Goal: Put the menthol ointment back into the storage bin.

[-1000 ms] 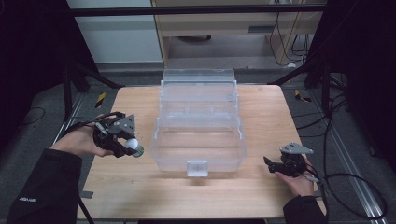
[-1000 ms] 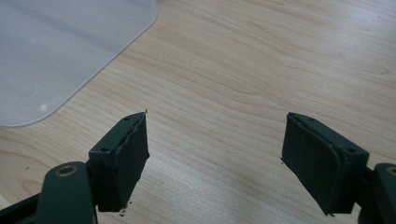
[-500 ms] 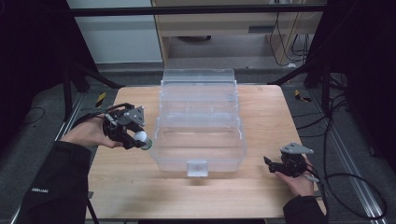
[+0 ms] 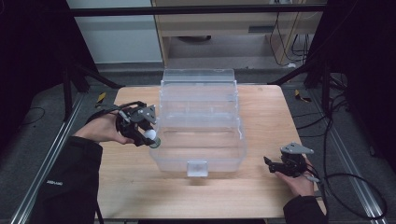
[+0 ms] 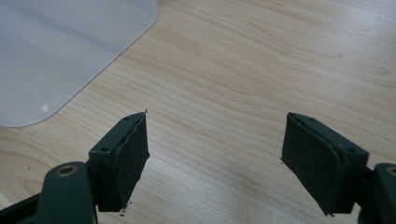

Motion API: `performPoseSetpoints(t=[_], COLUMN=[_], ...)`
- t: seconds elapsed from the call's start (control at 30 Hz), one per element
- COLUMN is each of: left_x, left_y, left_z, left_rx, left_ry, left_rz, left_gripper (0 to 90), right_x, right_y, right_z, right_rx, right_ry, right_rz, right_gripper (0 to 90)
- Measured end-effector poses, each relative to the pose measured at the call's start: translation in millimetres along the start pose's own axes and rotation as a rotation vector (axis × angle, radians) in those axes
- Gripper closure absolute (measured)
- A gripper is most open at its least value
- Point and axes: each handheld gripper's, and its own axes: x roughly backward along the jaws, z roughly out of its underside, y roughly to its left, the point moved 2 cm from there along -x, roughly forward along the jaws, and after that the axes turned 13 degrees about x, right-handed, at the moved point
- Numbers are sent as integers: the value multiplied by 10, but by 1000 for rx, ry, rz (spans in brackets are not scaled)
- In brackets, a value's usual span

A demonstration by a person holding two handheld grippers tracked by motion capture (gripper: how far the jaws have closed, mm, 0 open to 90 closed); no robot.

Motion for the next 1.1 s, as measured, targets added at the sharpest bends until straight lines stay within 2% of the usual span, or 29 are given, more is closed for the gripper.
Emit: performPoseSetpoints(t=[0.3,0.53,1.1], left_x=[-148,-297,-547], left_y=[18,34,55], left_z=[-71,-56,-5], left_rx=[-13,-12,-4], left_ry=[13,40,68], left_rz=[19,31,66], left_gripper=[502,502,503], right_x=[-4,-11,-21], right_y=[-3,1,3], right_z=[7,7,16], right_rx=[-2,-1,0], right_ry=[1,3,7], right_rz=[-5,-12,-13], right_gripper=[228,228,228])
